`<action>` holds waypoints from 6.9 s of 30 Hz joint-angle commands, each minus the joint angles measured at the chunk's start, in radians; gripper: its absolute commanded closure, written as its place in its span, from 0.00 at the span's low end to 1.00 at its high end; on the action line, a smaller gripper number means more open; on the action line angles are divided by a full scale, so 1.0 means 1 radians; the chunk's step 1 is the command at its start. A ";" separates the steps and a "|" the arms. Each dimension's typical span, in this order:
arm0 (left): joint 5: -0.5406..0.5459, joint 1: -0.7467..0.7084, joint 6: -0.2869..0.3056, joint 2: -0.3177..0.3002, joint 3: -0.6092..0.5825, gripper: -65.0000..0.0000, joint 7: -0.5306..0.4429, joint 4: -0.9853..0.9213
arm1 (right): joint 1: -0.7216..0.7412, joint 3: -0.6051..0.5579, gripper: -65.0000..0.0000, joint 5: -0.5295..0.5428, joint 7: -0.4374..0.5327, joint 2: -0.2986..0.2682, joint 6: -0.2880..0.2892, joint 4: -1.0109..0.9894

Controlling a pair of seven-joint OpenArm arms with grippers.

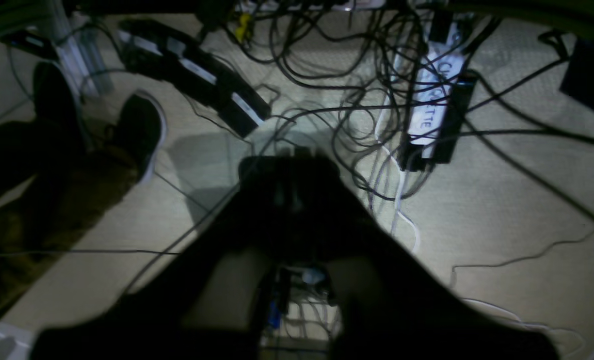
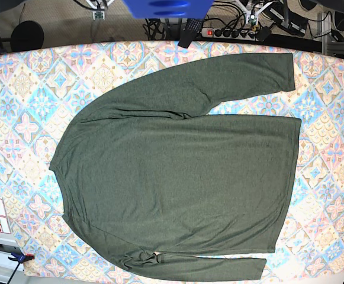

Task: Fold the T-shirt properly

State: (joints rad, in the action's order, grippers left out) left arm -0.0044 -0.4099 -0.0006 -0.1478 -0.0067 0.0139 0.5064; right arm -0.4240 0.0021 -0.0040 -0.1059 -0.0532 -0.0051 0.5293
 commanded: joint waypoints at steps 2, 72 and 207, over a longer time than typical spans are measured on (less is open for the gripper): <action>0.001 -0.067 -0.003 -0.009 0.001 1.00 -0.009 0.082 | -0.057 0.005 1.00 -0.001 0.004 -0.004 -0.002 0.068; 0.671 -0.172 0.054 -0.215 0.305 0.51 0.682 1.085 | -0.457 0.135 1.00 0.000 -0.384 -0.017 -0.002 1.377; 0.671 -0.105 0.063 -0.278 0.213 1.00 0.673 1.236 | 0.357 0.200 1.00 0.444 -0.579 -0.044 0.004 0.774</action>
State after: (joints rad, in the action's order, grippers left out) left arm 0.6613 -0.5251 0.0547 -0.4129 0.1997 0.7090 1.7206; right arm -0.0696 0.2005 0.4347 -0.6666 -0.0944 -0.0048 1.2957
